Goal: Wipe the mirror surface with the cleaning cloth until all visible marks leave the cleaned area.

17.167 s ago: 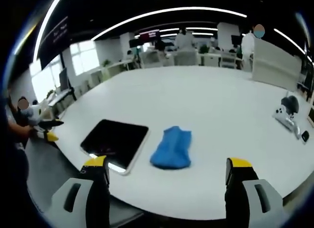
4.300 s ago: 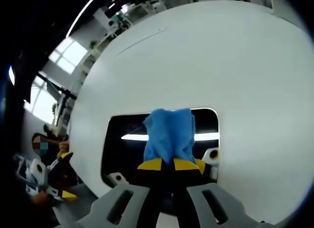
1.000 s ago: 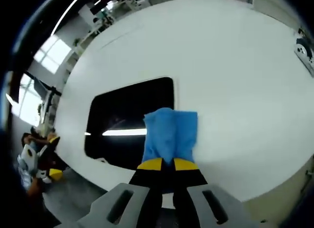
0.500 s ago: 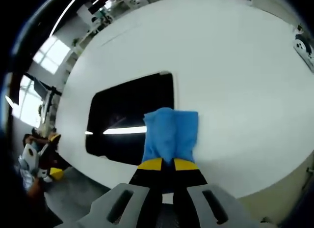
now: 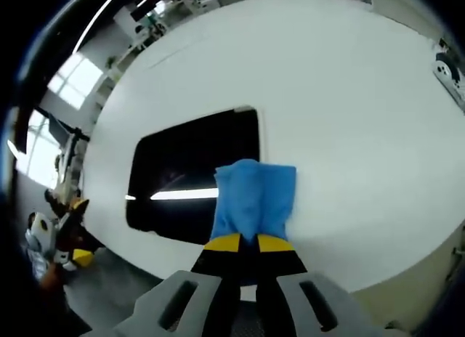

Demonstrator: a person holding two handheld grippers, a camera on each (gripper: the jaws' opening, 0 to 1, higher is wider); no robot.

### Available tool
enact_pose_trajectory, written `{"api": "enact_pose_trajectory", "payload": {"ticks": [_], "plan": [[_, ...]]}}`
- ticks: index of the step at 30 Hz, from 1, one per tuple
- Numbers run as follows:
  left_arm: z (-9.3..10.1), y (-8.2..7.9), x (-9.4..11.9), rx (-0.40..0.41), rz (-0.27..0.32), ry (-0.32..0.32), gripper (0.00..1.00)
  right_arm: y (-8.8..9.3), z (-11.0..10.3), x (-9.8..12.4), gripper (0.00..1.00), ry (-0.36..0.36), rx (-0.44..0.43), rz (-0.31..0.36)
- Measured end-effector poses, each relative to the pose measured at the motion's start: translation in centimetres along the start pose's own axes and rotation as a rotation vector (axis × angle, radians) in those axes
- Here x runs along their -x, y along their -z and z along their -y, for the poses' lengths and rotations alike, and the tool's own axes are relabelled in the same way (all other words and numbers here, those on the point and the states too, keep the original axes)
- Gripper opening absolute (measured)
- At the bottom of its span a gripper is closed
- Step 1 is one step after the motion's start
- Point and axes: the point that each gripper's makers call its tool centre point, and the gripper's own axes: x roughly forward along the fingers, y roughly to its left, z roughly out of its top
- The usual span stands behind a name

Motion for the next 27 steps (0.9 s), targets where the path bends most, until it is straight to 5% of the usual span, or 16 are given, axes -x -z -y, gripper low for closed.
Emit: {"api": "enact_pose_trajectory", "payload": {"ticks": [27], "plan": [[0.2,-0.6,-0.1,-0.011,0.024,-0.008,0.99,0.1,-1.4,-0.7,0.0,0.002,-0.018,-0.023]]}}
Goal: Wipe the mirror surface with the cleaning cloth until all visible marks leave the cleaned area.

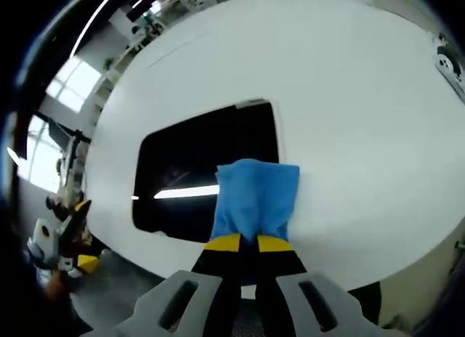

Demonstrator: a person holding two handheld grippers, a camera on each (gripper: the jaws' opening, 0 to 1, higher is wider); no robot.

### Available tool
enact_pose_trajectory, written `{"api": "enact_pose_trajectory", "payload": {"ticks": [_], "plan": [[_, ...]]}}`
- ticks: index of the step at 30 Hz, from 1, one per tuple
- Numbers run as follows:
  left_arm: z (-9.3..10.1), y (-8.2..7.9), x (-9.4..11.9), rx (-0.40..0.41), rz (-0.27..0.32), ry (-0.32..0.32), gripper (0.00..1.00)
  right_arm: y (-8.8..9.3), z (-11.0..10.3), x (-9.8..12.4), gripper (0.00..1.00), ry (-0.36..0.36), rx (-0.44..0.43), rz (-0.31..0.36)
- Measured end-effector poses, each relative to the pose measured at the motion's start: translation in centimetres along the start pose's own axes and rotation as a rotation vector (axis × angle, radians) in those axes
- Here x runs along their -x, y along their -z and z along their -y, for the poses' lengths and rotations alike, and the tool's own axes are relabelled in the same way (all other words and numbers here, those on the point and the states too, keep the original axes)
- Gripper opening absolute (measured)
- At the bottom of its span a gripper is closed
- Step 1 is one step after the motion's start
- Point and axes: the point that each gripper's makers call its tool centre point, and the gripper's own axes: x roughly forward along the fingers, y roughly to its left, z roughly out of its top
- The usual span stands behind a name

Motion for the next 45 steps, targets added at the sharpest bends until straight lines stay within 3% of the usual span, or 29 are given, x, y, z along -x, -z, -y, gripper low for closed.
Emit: {"api": "enact_pose_trajectory", "payload": {"ticks": [8,25,45], "plan": [[0.4,-0.1,-0.2,-0.018,-0.004,0.012,0.99,0.1,-1.4,-0.4,0.0,-0.002,0.019,-0.013],[0.6,0.0,-0.3,-0.004,-0.007,0.018,0.99,0.4,-6.5,-1.8,0.0,-0.04,0.098,-0.025],[0.4,0.5,0.0,0.008,-0.014,0.025,0.99,0.2,-11.4,-3.6,0.0,-0.079,0.117,-0.033]]}}
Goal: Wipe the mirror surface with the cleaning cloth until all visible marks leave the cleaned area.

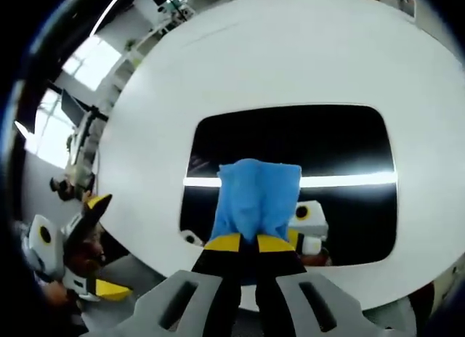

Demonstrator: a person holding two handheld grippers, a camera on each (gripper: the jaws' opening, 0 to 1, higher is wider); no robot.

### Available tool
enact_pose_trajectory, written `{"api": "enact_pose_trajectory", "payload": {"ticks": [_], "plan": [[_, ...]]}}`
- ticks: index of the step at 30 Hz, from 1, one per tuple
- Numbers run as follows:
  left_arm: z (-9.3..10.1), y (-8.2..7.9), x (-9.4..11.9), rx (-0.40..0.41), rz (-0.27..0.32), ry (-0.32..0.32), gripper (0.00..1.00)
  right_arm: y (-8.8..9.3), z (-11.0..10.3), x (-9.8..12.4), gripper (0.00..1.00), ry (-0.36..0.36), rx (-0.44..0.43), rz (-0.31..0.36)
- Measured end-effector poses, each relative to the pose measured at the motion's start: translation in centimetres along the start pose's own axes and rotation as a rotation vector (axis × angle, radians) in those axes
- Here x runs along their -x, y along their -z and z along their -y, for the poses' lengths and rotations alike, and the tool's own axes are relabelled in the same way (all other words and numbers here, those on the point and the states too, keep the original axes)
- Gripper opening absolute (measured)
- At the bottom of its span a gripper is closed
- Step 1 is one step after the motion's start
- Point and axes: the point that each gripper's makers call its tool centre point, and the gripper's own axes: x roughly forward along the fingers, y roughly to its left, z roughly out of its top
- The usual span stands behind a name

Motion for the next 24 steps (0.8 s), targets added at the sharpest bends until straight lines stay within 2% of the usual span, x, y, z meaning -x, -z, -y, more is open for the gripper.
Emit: {"api": "enact_pose_trajectory", "payload": {"ticks": [6,15,18,24], "plan": [[-0.4,0.4,0.2,0.009,-0.009,-0.007,0.99,-0.1,-1.3,-0.6,0.0,0.001,0.022,-0.013],[-0.6,0.1,0.2,0.018,0.003,-0.018,0.99,-0.2,-3.5,-1.2,0.0,-0.02,0.06,-0.017],[-0.1,0.0,0.0,-0.021,-0.004,-0.002,0.99,-0.1,-4.2,-1.1,0.0,-0.025,0.063,-0.021],[-0.3,0.0,0.1,0.01,0.011,-0.007,0.99,-0.1,-5.3,-1.4,0.0,-0.038,0.064,-0.024]]}}
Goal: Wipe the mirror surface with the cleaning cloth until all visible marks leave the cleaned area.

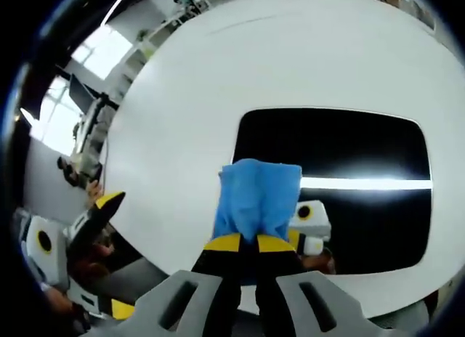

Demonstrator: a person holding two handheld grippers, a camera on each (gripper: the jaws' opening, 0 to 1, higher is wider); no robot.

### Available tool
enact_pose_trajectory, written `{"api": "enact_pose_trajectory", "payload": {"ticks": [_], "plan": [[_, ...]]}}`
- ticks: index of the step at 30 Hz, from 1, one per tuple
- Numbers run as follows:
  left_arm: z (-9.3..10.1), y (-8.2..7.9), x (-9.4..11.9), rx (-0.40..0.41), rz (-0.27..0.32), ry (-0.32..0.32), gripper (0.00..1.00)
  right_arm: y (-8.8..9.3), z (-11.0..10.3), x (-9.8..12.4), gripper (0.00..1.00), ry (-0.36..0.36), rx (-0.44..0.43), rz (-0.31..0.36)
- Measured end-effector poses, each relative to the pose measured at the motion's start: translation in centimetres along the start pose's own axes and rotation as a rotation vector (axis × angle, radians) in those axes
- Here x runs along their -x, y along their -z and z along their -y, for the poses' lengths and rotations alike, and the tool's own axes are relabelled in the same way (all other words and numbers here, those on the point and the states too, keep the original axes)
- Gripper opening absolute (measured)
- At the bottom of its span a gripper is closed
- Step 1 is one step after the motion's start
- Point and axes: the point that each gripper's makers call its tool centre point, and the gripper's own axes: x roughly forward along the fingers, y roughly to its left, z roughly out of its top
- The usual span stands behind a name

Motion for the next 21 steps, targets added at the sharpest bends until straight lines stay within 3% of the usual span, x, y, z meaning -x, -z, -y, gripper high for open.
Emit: {"api": "enact_pose_trajectory", "payload": {"ticks": [21], "plan": [[0.09,0.17,0.05,0.01,-0.001,0.01,0.99,-0.51,-0.56,-0.66,0.0,-0.013,0.009,-0.001]]}}
